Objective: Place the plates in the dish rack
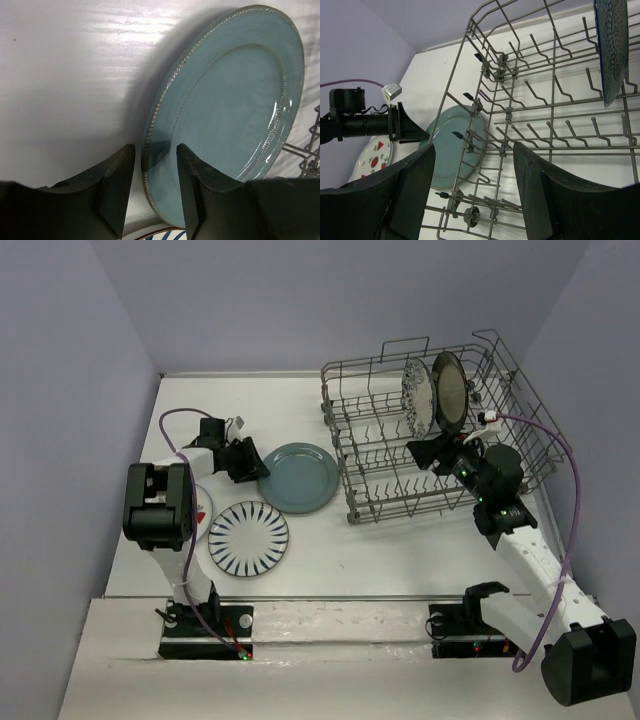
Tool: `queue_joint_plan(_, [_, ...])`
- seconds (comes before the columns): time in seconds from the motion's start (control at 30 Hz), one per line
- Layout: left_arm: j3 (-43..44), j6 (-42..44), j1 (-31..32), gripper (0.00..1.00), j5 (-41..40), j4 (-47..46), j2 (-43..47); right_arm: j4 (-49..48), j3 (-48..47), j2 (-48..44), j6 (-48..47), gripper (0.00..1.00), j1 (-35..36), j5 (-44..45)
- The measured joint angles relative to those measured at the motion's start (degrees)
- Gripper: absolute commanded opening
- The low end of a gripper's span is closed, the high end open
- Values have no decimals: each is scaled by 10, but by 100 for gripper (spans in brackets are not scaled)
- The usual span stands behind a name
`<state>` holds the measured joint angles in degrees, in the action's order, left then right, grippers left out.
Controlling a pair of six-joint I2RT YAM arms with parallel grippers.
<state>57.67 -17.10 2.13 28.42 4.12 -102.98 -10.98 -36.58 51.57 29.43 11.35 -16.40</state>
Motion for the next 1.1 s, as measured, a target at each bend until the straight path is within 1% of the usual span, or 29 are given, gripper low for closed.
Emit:
queue_joint_plan(0.17, [11,-2,-7,47,47,-16,-26,-2,0,6,0,69,0,-2])
queue_joint_plan(0.33, [15,-6,-12,51,80,-31,-41,-2,0,15,0,69,0,-1])
queue_joint_plan(0.4, [15,-8,-12,47,90,-38,-44,-2,0,16,0,69,0,-1])
queue_joint_plan(0.43, [15,-10,-12,36,94,-42,-46,-2,0,16,0,69,0,-1])
queue_joint_plan(0.5, [15,-13,-12,24,96,-48,-49,-2,0,18,0,69,0,-1])
queue_joint_plan(0.53, [13,-15,-12,10,100,-51,-52,-2,0,20,0,69,0,-1])
queue_joint_plan(0.57, [13,-18,-13,6,104,-53,-53,-2,0,21,0,69,0,-1])
queue_joint_plan(0.67, [9,-25,-14,6,118,-57,-53,-2,0,27,0,69,0,-1])
queue_joint_plan(0.77, [3,-30,-14,6,118,-64,-52,-2,0,32,0,69,0,-1])
queue_joint_plan(0.87, [-15,-39,-16,6,111,-69,-32,-3,0,33,0,70,0,-6])
queue_joint_plan(1.0, [-61,-61,-36,6,99,-76,48,-21,0,35,0,72,1,-40])
queue_joint_plan(1.1, [-79,-77,-56,6,83,-89,115,-51,0,44,0,74,12,-88])
